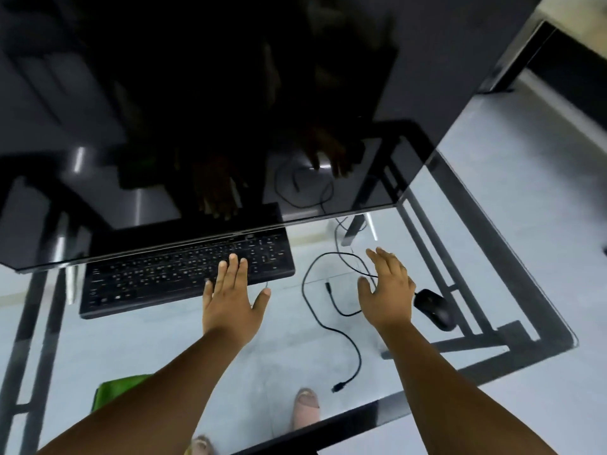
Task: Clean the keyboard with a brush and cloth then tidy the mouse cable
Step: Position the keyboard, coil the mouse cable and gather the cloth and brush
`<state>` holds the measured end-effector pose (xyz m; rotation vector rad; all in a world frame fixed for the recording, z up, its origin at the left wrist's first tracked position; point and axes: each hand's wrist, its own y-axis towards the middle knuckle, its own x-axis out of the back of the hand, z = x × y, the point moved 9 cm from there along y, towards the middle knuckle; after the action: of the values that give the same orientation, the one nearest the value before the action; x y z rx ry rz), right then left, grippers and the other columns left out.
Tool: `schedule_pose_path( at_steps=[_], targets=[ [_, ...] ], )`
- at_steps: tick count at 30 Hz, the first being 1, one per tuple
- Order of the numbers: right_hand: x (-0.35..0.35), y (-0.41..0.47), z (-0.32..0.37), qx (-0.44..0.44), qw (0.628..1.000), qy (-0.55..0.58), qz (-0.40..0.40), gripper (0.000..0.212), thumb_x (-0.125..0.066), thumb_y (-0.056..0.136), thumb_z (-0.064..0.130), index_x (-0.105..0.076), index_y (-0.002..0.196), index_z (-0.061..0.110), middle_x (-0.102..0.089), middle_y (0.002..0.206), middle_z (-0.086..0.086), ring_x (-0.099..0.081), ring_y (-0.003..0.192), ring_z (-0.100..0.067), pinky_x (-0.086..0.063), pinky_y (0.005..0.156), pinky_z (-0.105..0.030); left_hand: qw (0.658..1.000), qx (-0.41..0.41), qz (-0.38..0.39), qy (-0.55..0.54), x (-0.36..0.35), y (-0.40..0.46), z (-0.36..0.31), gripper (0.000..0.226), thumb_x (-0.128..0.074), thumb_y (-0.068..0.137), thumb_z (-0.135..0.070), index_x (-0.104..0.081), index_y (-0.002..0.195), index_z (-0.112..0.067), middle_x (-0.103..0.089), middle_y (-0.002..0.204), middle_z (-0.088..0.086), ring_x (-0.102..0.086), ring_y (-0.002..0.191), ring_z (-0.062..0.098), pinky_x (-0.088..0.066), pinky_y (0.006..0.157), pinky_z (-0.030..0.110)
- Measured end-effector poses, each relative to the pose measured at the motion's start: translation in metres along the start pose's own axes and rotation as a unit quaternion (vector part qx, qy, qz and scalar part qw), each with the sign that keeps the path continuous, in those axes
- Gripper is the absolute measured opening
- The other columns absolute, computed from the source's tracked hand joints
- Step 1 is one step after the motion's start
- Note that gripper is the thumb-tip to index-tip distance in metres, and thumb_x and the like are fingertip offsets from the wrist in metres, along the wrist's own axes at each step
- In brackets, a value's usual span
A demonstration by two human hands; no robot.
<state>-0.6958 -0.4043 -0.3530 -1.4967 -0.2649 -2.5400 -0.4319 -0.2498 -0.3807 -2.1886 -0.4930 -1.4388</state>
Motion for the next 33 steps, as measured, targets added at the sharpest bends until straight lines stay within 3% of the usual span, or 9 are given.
schedule_pose_path(
  at_steps=[8,14,18,23,33],
  targets=[
    [0.034,-0.004,-0.099,-0.064,0.995,-0.068,0.032,0.061,-0.059,0.084,0.025,-0.043,0.142,0.031,-0.035,0.154,0.007,-0.023,0.145,-0.022,-0.013,0.116,-0.049,1.000,0.007,0.007,0.005,-0.030,0.003,-0.059,0.077,-0.029,0.095,-0.058,0.000,0.155,-0.018,0.012,0.161,-0.004,0.014,0.148,0.015,0.000,0.121,0.041],
    [0.031,-0.014,-0.119,-0.059,0.994,-0.074,0.049,0.058,-0.060,0.082,0.021,-0.047,0.138,0.027,-0.045,0.146,0.003,-0.039,0.134,-0.022,-0.028,0.108,-0.048,1.000,0.019,0.002,0.014,-0.037,0.005,-0.067,0.077,-0.030,0.095,-0.058,-0.001,0.155,-0.017,0.011,0.162,-0.003,0.013,0.148,0.014,0.000,0.120,0.040],
    [0.030,-0.002,-0.110,-0.043,0.998,-0.012,0.034,0.055,-0.064,0.082,0.015,-0.049,0.134,0.021,-0.054,0.132,-0.003,-0.049,0.121,-0.026,-0.037,0.103,-0.046,1.000,0.024,-0.005,0.009,-0.032,0.010,-0.065,0.077,-0.031,0.096,-0.057,-0.003,0.155,-0.017,0.010,0.162,-0.003,0.012,0.148,0.015,-0.001,0.121,0.041],
    [0.023,0.025,-0.081,-0.051,0.994,0.100,0.017,0.052,-0.068,0.084,0.019,-0.049,0.132,0.017,-0.049,0.132,-0.004,-0.055,0.114,-0.024,-0.052,0.095,-0.041,0.999,0.029,-0.003,0.016,-0.024,0.014,-0.054,0.077,-0.030,0.095,-0.058,-0.003,0.155,-0.018,0.010,0.162,-0.004,0.013,0.148,0.014,0.000,0.120,0.041],
    [-0.016,0.076,-0.010,-0.079,0.986,0.146,0.021,0.044,-0.075,0.080,0.027,-0.046,0.111,0.019,-0.046,0.119,0.005,-0.054,0.085,-0.017,-0.052,0.076,-0.032,0.997,0.071,-0.017,0.001,-0.002,0.025,0.000,0.077,-0.033,0.094,-0.058,-0.006,0.155,-0.019,0.008,0.162,-0.004,0.011,0.148,0.013,-0.002,0.120,0.041]
  ],
)
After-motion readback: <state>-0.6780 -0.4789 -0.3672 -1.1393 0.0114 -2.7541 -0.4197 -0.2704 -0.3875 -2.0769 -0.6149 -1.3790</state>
